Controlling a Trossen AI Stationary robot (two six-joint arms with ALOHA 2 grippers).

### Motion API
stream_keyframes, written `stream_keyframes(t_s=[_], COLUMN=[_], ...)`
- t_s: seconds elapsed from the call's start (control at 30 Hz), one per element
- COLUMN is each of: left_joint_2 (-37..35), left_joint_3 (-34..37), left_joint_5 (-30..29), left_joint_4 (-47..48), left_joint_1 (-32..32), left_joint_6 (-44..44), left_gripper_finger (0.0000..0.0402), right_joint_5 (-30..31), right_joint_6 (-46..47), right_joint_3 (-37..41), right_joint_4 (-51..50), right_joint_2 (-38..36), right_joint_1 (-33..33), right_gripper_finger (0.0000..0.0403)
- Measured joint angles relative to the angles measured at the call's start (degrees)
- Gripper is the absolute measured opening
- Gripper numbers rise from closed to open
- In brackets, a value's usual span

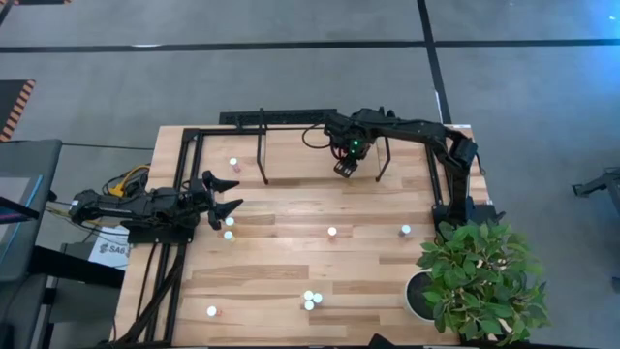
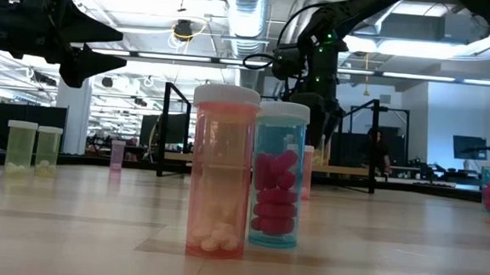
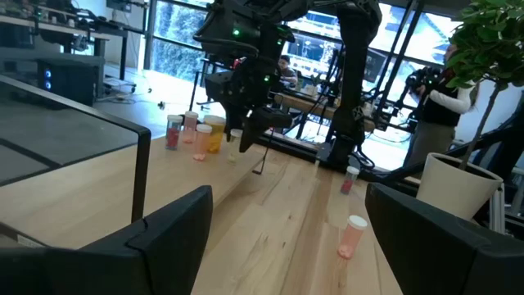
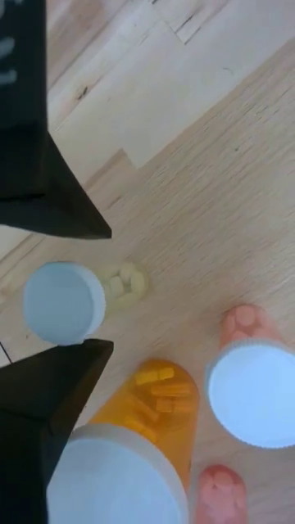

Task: Pick and place medicine bottles onto shelf by color
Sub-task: Put the yellow pill bottle on the shelf, then put the pink pill bottle on the shelf

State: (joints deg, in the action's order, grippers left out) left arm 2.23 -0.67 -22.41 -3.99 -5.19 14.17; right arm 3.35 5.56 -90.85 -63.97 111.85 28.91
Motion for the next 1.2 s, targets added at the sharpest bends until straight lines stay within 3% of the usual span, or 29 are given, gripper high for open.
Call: stream_keyframes(t_s=[0.2, 0.8, 0.97, 1.2], left_joint_2=[0.01, 0.00, -0.01, -0.01], left_joint_3=[0.00, -0.01, -0.02, 0.00], left_joint_5=[0.00, 0.00, 0.00, 0.00], left_joint_4=[0.00, 0.02, 0.02, 0.02], left_joint_1=[-0.02, -0.01, -0.02, -0.02], left_joint_6=[0.00, 0.01, 0.00, 0.00], left_gripper_finger=[0.0311, 0.0311, 0.0311, 0.0311], right_joint_5=[0.11, 5.24, 7.24, 6.24], right_joint_6=[1.36, 6.75, 15.55, 37.88], right_joint_3=[0.00, -10.82, -15.46, -18.42], right_joint_4=[-0.14, -16.05, -22.58, -26.03], right_joint_2=[0.00, -0.02, -0.02, -0.04], right_joint_1=[0.00, -1.36, -4.00, -9.18], right_gripper_finger=[0.0264, 0.0265, 0.0265, 0.0265])
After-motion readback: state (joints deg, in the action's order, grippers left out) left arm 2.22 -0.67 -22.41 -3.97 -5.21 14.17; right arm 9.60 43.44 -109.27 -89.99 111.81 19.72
